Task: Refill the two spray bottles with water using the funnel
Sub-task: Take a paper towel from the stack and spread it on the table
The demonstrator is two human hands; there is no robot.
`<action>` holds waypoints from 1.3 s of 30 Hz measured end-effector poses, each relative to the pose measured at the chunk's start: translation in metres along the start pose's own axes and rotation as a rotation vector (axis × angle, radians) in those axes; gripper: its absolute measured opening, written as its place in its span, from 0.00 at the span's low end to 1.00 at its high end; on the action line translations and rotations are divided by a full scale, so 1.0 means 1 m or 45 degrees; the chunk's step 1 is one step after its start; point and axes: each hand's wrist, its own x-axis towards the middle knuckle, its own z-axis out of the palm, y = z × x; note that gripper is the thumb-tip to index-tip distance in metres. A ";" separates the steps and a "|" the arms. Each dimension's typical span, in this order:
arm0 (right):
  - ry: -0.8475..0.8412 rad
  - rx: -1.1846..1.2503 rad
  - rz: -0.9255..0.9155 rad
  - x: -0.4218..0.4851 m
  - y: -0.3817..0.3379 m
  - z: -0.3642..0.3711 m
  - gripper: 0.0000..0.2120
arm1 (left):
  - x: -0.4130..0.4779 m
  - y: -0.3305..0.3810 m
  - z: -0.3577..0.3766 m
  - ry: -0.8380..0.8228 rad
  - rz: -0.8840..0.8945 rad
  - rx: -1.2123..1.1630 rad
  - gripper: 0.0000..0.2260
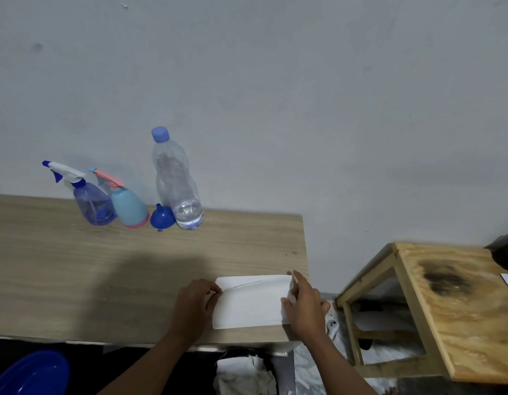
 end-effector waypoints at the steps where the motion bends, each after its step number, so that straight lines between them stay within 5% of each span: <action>1: -0.004 0.005 0.004 0.001 0.000 -0.001 0.28 | -0.001 0.000 -0.001 0.005 -0.008 -0.014 0.05; 9: 0.047 0.063 0.019 0.000 0.003 0.002 0.12 | -0.005 0.012 -0.001 0.009 -0.158 -0.179 0.02; 13: 0.084 0.093 -0.002 0.002 0.010 0.006 0.11 | -0.006 0.014 0.000 0.009 -0.253 -0.208 0.11; 18: 0.090 -0.049 -0.064 0.004 0.004 0.000 0.13 | -0.004 0.014 -0.001 0.003 -0.236 -0.183 0.11; 24: 0.123 -0.070 -0.074 0.003 -0.001 -0.001 0.06 | -0.002 0.014 -0.004 0.004 -0.104 -0.105 0.03; 28: 0.156 -0.033 -0.178 -0.001 0.004 0.000 0.08 | -0.002 0.010 0.001 -0.060 -0.094 -0.040 0.11; 34: 0.174 0.340 -0.498 -0.010 0.006 -0.006 0.08 | -0.003 0.007 0.007 -0.137 -0.152 0.084 0.15; 39: 0.067 0.597 -0.265 -0.013 0.000 -0.015 0.06 | 0.000 0.014 0.005 -0.005 -0.188 0.071 0.06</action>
